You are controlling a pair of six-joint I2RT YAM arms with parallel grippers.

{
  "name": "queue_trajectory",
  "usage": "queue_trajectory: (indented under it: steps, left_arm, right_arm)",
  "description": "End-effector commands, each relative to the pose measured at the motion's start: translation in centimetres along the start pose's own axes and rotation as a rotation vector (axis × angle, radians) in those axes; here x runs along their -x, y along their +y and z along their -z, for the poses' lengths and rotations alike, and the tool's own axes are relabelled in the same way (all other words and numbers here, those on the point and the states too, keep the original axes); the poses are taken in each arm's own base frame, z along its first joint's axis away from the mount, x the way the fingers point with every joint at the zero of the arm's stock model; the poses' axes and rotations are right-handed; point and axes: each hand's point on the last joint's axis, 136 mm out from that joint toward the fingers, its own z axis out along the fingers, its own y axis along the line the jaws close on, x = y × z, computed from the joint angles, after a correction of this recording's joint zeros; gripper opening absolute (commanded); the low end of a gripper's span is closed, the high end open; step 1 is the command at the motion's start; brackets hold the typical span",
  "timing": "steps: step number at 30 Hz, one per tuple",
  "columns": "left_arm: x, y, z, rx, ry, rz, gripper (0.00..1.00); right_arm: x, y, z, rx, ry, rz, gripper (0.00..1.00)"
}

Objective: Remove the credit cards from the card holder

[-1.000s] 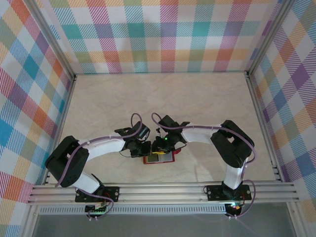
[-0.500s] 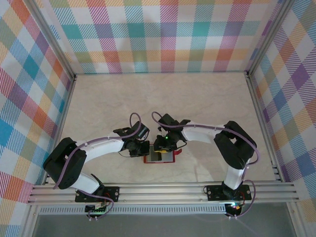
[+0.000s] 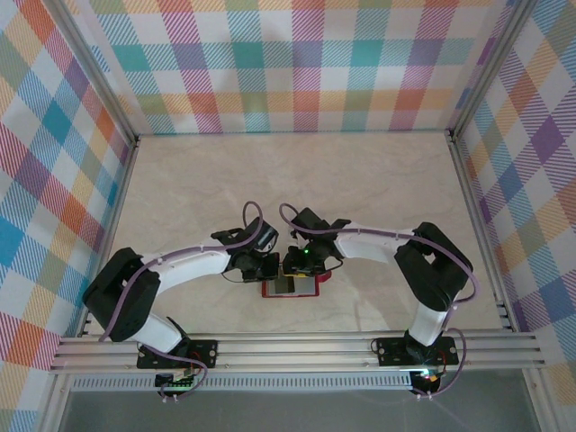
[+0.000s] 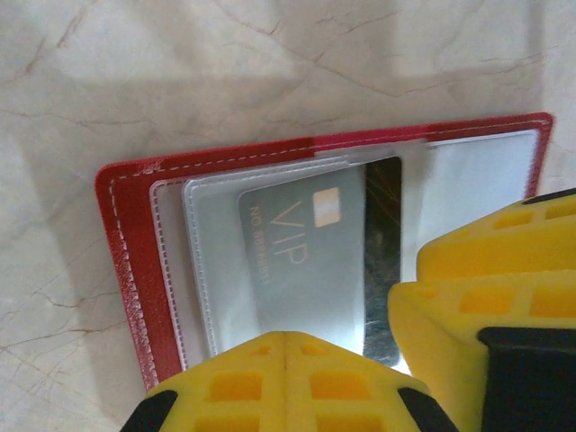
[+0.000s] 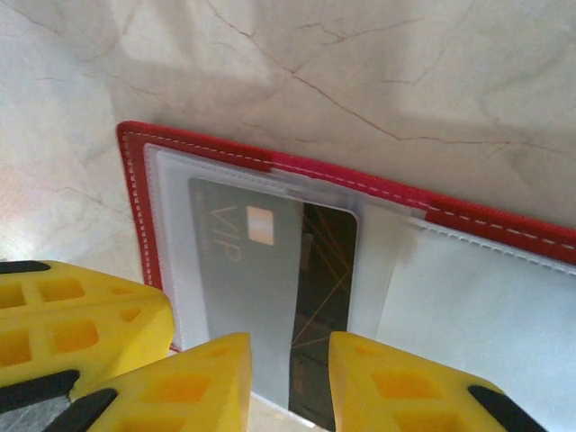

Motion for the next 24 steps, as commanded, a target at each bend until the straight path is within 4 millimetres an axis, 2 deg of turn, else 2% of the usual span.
queue_trajectory:
  steps: [1,12,18,24]
  left_arm:
    - [-1.4,0.9,-0.7,0.056,0.064,-0.002,0.0]
    - [-2.3,2.3,-2.1,0.111,0.119,0.008,0.0]
    - [-2.5,2.7,-2.1,0.128,0.125,0.009,0.0]
    - [-2.5,2.9,-2.2,0.14,0.129,0.011,0.0]
  right_arm:
    - [-0.2,-0.8,-1.1,-0.008,0.021,-0.011,0.3]
    - [-0.6,-1.4,-1.7,-0.016,0.04,-0.018,0.3]
    - [-0.5,-2.3,-0.9,-0.075,0.014,-0.024,0.37]
    - [-0.6,-0.7,-1.3,0.022,0.027,-0.009,0.36]
